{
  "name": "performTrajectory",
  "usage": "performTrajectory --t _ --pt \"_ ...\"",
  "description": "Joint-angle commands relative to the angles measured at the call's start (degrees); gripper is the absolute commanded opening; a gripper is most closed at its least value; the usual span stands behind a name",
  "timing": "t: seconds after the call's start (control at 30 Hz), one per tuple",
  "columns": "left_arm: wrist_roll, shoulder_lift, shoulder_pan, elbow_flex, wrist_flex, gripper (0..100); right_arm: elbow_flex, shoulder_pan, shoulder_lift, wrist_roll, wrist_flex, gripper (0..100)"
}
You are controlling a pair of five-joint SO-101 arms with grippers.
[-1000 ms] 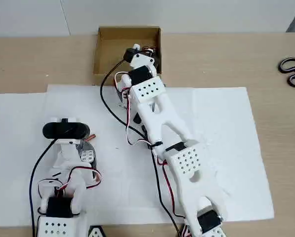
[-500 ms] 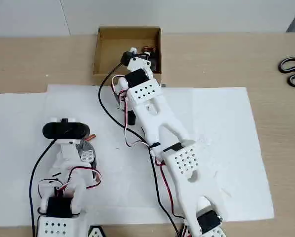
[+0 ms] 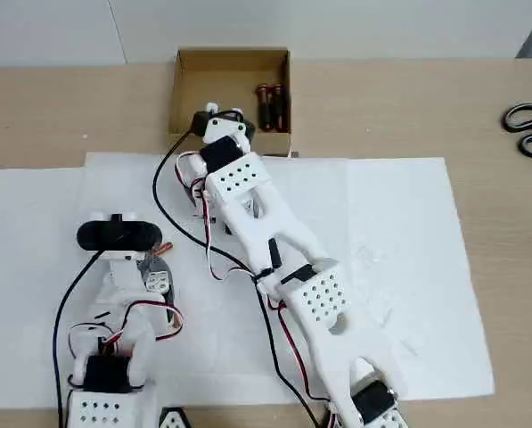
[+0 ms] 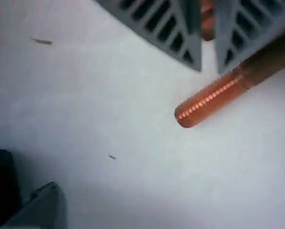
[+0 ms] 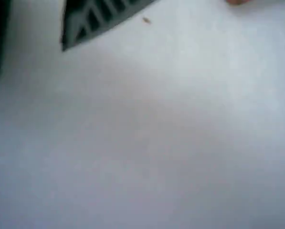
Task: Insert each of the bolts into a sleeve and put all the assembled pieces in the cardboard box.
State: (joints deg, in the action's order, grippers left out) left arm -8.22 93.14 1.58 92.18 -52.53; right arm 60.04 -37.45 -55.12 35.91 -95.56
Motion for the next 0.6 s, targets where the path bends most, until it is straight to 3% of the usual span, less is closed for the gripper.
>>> performTrajectory --t 0.0,0.23,0.57 --pt "-0.1 -0.2 0.3 -0.3 1.1 1 0.4 -0.7 1.0 -0.6 -0.4 21.2" --pt "-0.1 -0.2 0.3 -0.3 1.1 1 0.4 -0.5 0.8 -0.6 -0.4 8.9" --pt "-0.2 -0.2 0.3 -0.3 1.1 1 0.6 -0.2 1.2 -2.1 -0.3 0.3"
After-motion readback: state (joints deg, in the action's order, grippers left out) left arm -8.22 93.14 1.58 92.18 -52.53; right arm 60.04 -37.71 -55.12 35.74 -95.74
